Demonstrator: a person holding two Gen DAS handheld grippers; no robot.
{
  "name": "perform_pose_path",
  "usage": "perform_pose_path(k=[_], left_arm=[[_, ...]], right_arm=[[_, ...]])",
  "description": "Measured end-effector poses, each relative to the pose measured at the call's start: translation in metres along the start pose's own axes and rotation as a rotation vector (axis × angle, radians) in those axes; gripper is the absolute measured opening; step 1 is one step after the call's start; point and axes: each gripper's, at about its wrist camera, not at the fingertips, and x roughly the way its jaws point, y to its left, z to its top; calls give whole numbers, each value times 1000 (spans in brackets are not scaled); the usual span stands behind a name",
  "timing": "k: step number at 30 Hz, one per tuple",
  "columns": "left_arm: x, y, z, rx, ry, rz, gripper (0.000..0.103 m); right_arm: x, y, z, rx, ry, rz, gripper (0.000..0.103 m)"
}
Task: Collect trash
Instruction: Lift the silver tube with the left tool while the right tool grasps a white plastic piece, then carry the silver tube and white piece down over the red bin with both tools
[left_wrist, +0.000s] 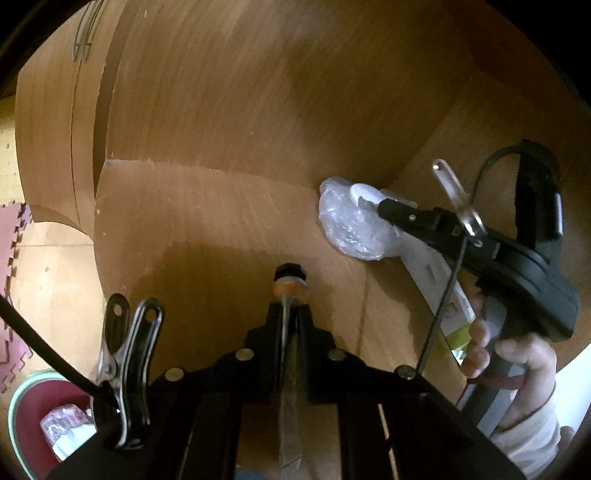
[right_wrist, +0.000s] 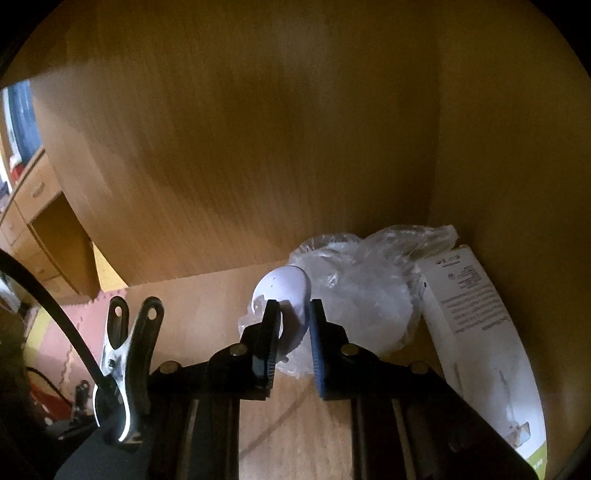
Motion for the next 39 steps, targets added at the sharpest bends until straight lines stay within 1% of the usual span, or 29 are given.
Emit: perform_pose_path(k=[2,7,14,20,22,24,25,26,28,29,32,35,39], left_arm=[[-1,-1,0,-2,1,-1,8],[-8,-4,0,1,-11,-14,8],[-18,-9,-1,18,-30,-30,8],[-14,-8,-4,21,-1,-32,8],[-12,-10,-4,31,3,-28,11],[-10,-10,-4,25,10,-30,22],[-10,-10,-4,17,10,-33,26],[-9,-10,-4,8,10,-34,33],[-8,-11,-4,-3,8,-33,43],[-9,-12,-4,0,5,-29,45],[-5,-20,0,27,-5,7,45],[4,-29,0,74,4,53,45],[9,-35,-1,101,-25,99,46]], right_arm=[[-7,-2,-3,9,-11,9,16],[-28,-7,-11,62,-41,64,16],[-67,-3,-47,80,-61,105,16],[-95,-7,-75,127,-73,107,16],[-102,-7,-88,148,-93,111,16],[-108,-7,-98,178,-101,131,16],[-112,-6,-105,192,-100,137,16],[-116,-5,-111,200,-98,134,16],[-122,-1,-118,204,-106,134,16],[-125,0,-120,208,-116,136,16],[-133,1,-130,219,-143,151,16],[-130,-3,-130,228,-139,175,16],[-131,-7,-131,240,-138,188,16]])
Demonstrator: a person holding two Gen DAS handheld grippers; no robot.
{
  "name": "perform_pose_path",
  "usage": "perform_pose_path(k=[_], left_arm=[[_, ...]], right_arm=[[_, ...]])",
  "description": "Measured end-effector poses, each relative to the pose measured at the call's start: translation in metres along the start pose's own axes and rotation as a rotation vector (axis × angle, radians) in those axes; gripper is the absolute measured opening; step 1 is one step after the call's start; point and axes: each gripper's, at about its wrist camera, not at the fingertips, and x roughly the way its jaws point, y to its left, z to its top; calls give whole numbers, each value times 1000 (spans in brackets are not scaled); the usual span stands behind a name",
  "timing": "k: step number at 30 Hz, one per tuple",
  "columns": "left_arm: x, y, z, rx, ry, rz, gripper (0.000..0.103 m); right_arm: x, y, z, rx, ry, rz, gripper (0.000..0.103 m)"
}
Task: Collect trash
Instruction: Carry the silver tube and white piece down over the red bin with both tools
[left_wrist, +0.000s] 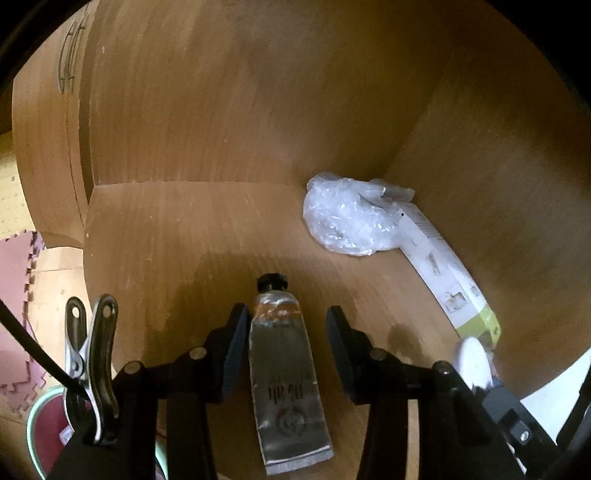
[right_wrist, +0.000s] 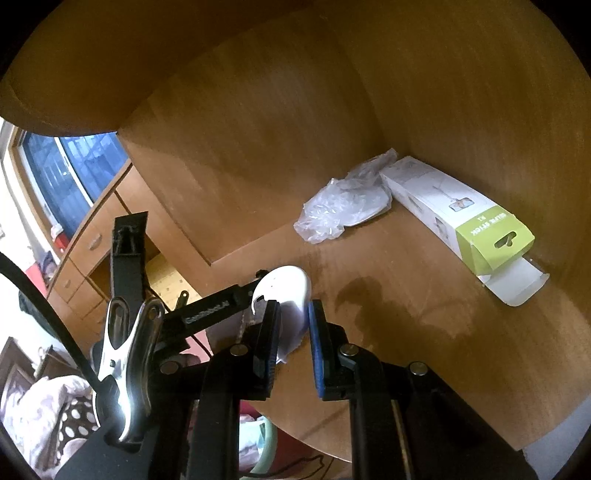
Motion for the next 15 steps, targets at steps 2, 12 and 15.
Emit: perform_pose_path(k=[2,12,15], left_arm=[[2,-4,-2,7,-19,21,45],[-2,-8,-13,-21,-17,34,8],[-13,-12,-19,-15,-25,30,7]], right_arm=[[-1,-1,0,-1,-1,1,16],[-17,-7,2,-4,-40,12,16],[-19,-9,2,3,-44,19,16]])
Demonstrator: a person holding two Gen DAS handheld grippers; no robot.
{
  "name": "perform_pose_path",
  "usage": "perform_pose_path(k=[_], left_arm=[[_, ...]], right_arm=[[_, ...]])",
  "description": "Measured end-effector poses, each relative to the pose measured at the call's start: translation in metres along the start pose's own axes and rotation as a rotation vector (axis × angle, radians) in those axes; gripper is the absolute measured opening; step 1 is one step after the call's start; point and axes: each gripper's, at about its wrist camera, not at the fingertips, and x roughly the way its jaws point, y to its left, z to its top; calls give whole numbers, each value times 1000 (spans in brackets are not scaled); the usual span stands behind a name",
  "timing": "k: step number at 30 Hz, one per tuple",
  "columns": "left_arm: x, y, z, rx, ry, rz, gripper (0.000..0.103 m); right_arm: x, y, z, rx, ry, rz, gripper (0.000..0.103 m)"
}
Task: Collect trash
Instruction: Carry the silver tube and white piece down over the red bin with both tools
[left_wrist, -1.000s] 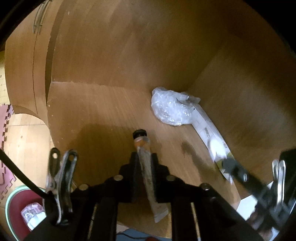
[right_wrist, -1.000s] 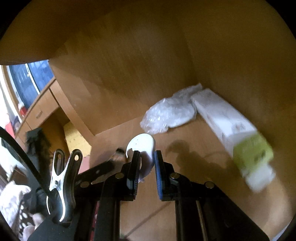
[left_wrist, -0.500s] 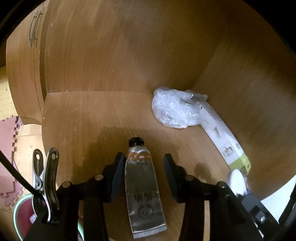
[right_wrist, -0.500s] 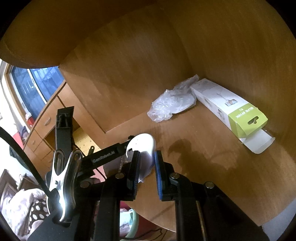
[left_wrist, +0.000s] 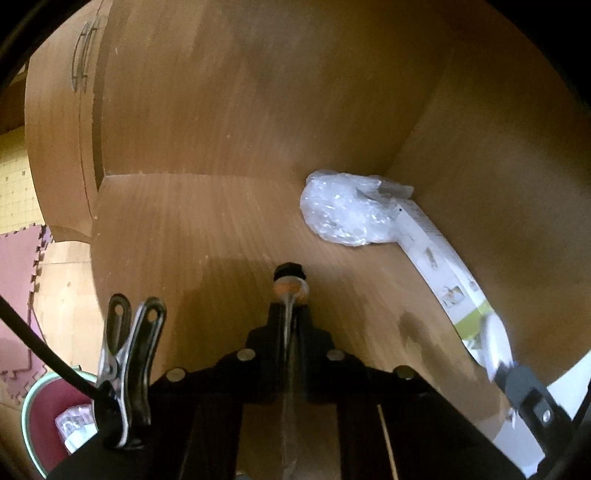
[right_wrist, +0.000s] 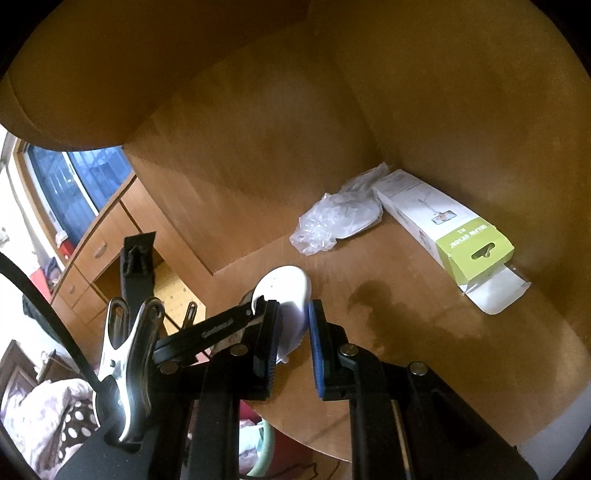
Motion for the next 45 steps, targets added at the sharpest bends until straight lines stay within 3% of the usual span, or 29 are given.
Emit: perform_pose_path(k=[9,17,28,38,45], left_arm=[[-50,-11,-17,15,-34,-3,7],[-113,3,-35,-12,-89,32,6],[-184,39,-65,-22,-152,159,6],[-210,107,-101,-117,-114,255,6],[-191,137,-121,-165,-45,270,6]], right_arm=[[-5,11,-3,-33,7,42,16],[-11,27,-11,-47,16,107,16],[-1,69,-32,-95,55,203,16],[25,116,-68,-216,164,233,16],[60,136,-100,-284,276,203,16]])
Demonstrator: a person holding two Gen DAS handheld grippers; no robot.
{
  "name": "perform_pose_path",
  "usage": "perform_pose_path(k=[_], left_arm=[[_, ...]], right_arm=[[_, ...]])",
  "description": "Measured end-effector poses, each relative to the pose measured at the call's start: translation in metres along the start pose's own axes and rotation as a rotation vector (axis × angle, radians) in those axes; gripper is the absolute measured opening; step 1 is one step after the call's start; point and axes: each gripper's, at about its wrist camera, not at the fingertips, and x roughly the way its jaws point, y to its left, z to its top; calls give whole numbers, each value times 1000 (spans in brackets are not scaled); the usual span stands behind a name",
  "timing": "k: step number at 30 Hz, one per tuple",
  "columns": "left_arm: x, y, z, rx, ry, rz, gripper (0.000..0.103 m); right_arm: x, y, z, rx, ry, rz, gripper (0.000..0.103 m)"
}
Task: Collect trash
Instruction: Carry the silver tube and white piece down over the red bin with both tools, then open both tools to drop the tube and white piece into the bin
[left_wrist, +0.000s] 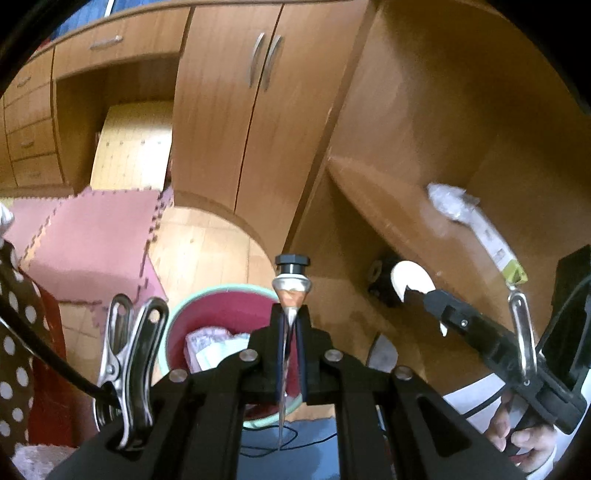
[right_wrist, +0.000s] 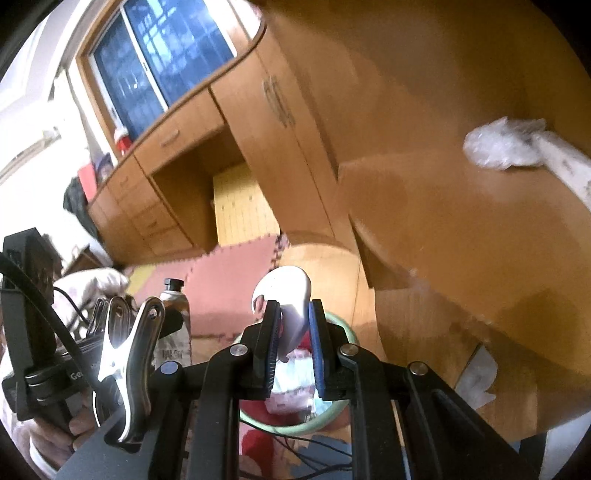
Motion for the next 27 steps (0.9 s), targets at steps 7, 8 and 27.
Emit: perform_pose_path(k=[7,8,27], left_arm=[[34,17,-15,-21,77,5,6],[39,20,-18,-25,90,8,6],[118,63,-43,-94,228,12,6]], right_arm=[[46,11,-17,-38,118,-16,16],[52,11,-19,-38,134,-17,16],[147,13,-59,-54,369,-59,16]])
